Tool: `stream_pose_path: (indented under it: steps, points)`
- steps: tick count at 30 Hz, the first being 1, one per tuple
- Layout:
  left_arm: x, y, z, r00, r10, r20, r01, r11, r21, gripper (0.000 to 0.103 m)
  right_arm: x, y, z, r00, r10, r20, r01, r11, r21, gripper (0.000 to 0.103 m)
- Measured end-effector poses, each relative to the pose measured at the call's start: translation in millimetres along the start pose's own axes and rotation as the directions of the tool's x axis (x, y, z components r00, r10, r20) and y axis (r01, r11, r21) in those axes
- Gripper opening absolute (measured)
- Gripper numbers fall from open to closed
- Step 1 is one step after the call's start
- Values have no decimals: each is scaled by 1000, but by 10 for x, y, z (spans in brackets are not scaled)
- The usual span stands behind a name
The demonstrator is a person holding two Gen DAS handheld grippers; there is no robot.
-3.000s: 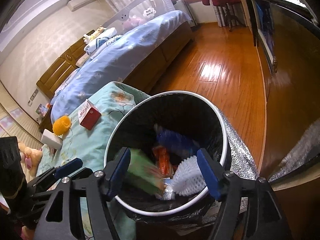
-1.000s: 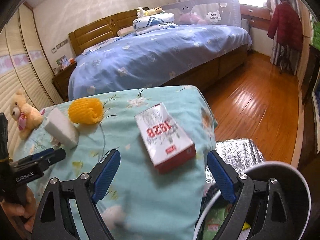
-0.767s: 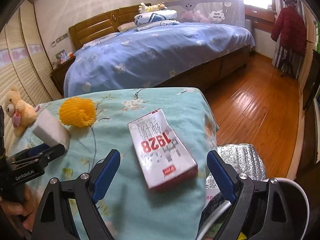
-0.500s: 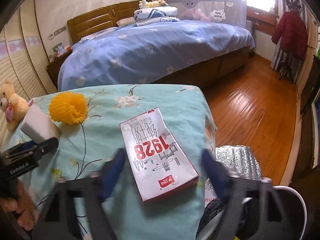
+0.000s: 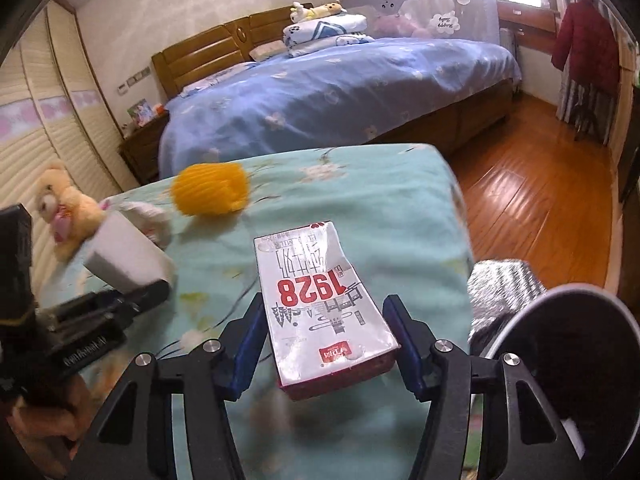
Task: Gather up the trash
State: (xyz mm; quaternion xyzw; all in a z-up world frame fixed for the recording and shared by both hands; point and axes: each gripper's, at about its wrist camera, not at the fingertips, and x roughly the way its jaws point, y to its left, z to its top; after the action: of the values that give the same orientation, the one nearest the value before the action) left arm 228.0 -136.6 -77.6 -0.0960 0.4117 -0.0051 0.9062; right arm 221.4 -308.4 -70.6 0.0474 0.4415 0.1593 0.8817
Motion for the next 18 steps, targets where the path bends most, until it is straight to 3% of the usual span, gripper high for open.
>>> stream_pose_path:
  steps: [18]
  points:
    - [-571, 15, -366, 998, -57, 2, 57, 998, 30, 31, -491, 81, -494, 1000, -6, 18, 5, 997, 77, 58]
